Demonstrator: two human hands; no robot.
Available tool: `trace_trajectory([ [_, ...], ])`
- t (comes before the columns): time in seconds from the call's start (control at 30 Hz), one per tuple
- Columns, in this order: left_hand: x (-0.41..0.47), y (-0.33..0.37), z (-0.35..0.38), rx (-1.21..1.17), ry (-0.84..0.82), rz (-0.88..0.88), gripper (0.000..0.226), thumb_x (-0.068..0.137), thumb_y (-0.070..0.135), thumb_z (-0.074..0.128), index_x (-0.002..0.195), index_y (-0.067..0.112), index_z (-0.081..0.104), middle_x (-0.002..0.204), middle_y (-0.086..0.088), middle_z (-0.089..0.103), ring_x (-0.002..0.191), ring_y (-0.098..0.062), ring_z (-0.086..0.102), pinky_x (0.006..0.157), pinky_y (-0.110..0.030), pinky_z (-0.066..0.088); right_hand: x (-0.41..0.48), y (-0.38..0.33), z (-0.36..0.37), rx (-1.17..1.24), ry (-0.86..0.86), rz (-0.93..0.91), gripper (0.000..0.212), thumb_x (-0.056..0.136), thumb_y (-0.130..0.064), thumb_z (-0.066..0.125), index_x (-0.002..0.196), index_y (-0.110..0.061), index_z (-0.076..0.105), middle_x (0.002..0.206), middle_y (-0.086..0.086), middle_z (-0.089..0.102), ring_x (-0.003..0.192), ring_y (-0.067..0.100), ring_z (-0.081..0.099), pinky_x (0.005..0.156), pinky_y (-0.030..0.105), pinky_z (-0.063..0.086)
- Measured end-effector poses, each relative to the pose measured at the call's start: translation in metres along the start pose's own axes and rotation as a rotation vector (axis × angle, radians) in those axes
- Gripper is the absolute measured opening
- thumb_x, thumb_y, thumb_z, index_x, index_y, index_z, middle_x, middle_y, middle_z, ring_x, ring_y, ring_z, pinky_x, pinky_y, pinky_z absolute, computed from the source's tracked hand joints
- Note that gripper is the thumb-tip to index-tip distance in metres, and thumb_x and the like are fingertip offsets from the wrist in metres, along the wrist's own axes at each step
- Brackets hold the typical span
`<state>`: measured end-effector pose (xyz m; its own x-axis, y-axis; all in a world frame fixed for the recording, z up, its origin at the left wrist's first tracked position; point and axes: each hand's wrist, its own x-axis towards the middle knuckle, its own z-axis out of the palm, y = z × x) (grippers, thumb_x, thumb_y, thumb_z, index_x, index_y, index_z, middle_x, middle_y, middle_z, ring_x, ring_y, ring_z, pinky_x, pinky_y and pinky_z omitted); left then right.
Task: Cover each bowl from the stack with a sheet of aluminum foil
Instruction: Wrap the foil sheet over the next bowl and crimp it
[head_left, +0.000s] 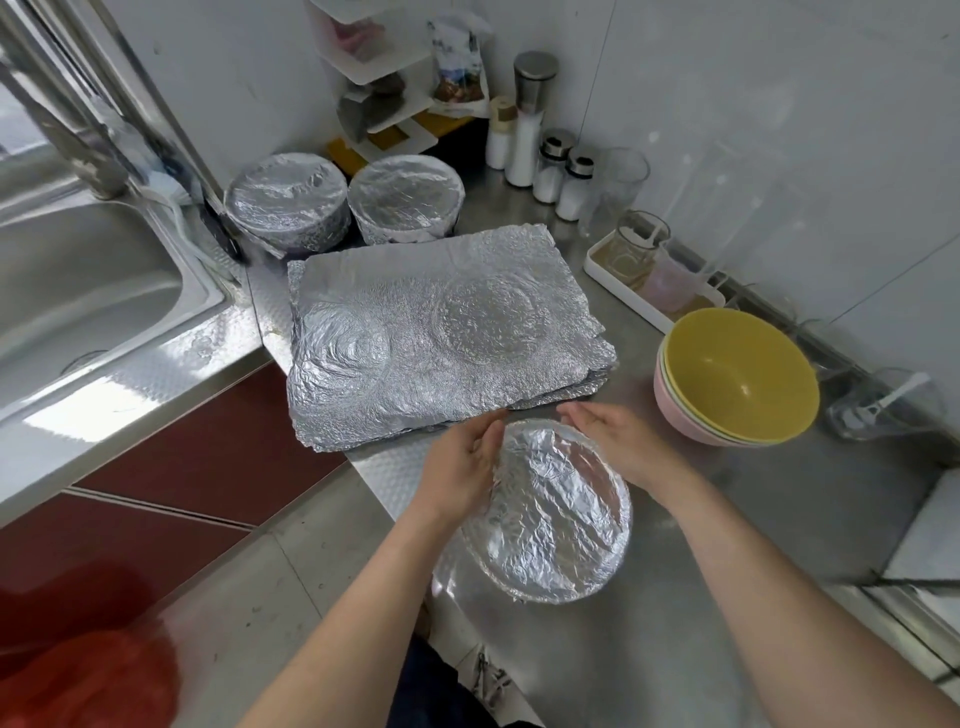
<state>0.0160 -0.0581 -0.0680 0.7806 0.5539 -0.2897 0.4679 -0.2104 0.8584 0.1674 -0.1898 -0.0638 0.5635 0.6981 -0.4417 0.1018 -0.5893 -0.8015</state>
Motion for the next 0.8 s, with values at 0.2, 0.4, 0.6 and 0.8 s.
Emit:
trace_trajectory([
  [0.2,-0.007,-0.009,0.014,-0.024,0.053,-0.016,0.035,0.104,0.022,0.041,0.134,0.013,0.056,0.118,-0.012,0.067,0.109,-0.028,0.061,0.095,-0.035,0.046,-0.004,0.009,0.023,-0.104,0.061,-0.059,0.023,0.100,-0.026,0.048,0.110,-0.021,0.069,0.093,-0.007,0.069,0.086,0.009,0.059,0.078,0.028,0.043],
  [0.4,0.000,-0.005,-0.001,-0.074,0.092,-0.035,0.036,0.104,0.027,0.040,0.136,0.016,0.054,0.133,-0.002,0.060,0.120,-0.016,0.055,0.104,-0.032,0.042,-0.011,0.011,0.013,-0.047,0.095,-0.049,0.033,0.100,-0.020,0.049,0.070,-0.027,0.060,0.055,-0.018,0.052,0.058,-0.002,0.043,0.062,0.021,0.034],
  [0.6,0.025,-0.056,-0.033,0.767,0.008,-0.054,0.058,0.096,0.018,0.039,0.152,0.024,0.023,0.161,-0.008,0.017,0.148,-0.027,0.012,0.120,-0.051,0.007,-0.012,0.014,0.004,0.270,0.221,0.032,0.030,0.099,-0.015,0.050,0.082,0.008,0.061,0.073,0.013,0.056,0.073,0.020,0.050,0.073,0.031,0.037],
  [0.8,0.002,-0.047,-0.023,0.956,-0.046,0.042,0.026,0.090,0.011,0.046,0.107,0.025,0.060,0.111,0.003,0.059,0.101,-0.020,0.062,0.104,-0.045,0.044,-0.001,-0.005,-0.002,0.596,0.335,0.160,0.018,0.099,-0.013,0.050,0.098,-0.003,0.065,0.085,0.008,0.068,0.077,0.017,0.062,0.078,0.028,0.050],
])
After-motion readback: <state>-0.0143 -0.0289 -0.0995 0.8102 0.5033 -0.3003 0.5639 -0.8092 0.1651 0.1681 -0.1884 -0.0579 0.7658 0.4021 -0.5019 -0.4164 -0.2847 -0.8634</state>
